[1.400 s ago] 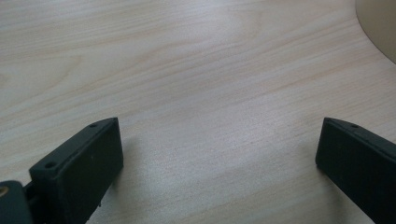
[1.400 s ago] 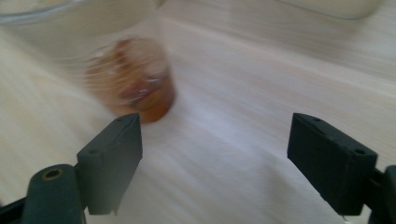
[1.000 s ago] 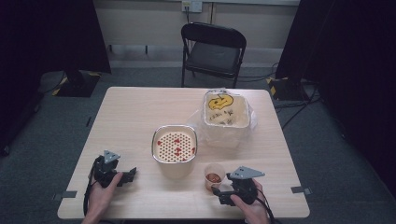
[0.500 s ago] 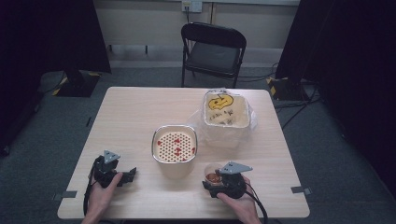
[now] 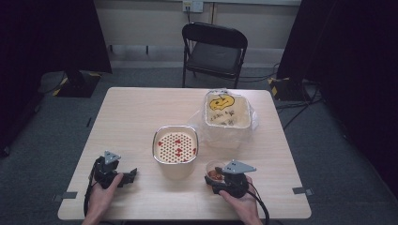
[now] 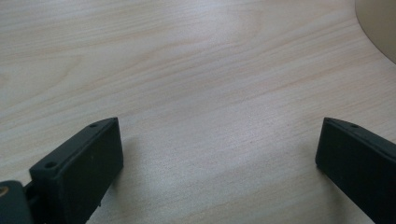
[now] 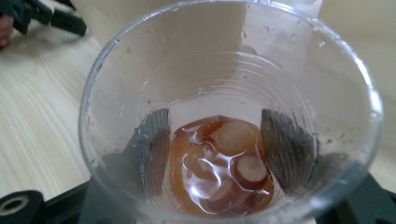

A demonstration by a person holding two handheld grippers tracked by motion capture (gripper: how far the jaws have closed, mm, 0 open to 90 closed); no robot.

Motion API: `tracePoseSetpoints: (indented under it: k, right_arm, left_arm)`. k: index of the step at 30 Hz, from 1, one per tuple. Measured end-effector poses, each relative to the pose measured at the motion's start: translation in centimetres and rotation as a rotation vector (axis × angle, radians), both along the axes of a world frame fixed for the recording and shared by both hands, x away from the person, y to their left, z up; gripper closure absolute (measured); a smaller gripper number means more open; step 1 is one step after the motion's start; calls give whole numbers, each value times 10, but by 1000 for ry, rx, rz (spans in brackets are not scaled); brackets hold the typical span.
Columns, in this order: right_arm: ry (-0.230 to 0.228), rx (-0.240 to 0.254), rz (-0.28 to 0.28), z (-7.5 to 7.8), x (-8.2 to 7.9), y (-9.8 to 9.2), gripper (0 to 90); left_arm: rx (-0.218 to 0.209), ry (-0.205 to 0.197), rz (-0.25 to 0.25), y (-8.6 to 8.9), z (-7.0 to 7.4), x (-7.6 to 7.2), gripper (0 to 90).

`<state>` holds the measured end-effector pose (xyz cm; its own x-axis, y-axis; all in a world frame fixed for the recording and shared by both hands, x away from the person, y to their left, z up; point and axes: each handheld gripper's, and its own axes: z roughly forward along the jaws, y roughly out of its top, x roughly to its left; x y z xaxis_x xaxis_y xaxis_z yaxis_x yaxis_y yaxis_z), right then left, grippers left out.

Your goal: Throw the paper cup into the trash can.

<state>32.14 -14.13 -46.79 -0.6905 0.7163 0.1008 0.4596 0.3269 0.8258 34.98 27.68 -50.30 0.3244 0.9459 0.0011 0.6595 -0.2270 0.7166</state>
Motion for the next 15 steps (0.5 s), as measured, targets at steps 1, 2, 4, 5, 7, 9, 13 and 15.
tracePoseSetpoints:
  k: [1, 2, 4, 5, 7, 9, 13, 15]
  right_arm:
    - [-6, 2, -5, 2, 1, 0, 440]
    - [-10, 5, -9, 5, 1, 0, 439]
    - [-16, 17, -14, 8, 3, -1, 439]
    - [-18, 21, -20, 10, 3, -2, 438]
    - [-24, 32, -28, 14, 5, -4, 438]
    - [-31, 47, -43, 19, 8, -6, 438]
    - [-48, 71, -67, 31, 12, -10, 437]
    - [-58, 69, -74, 37, 14, -10, 437]
  left_arm:
    - [0, 0, 0, 0, 0, 0, 3]
    - [0, 0, 0, 0, 0, 0, 3]
    - [1, 0, 0, 0, 0, 0, 3]
    - [0, 0, 0, 0, 0, 0, 3]
    - [0, 0, 0, 0, 0, 0, 3]
    - [1, 0, 0, 0, 0, 0, 3]
    - [0, -1, 0, 0, 0, 0, 3]
    - [0, 0, 0, 0, 0, 0, 3]
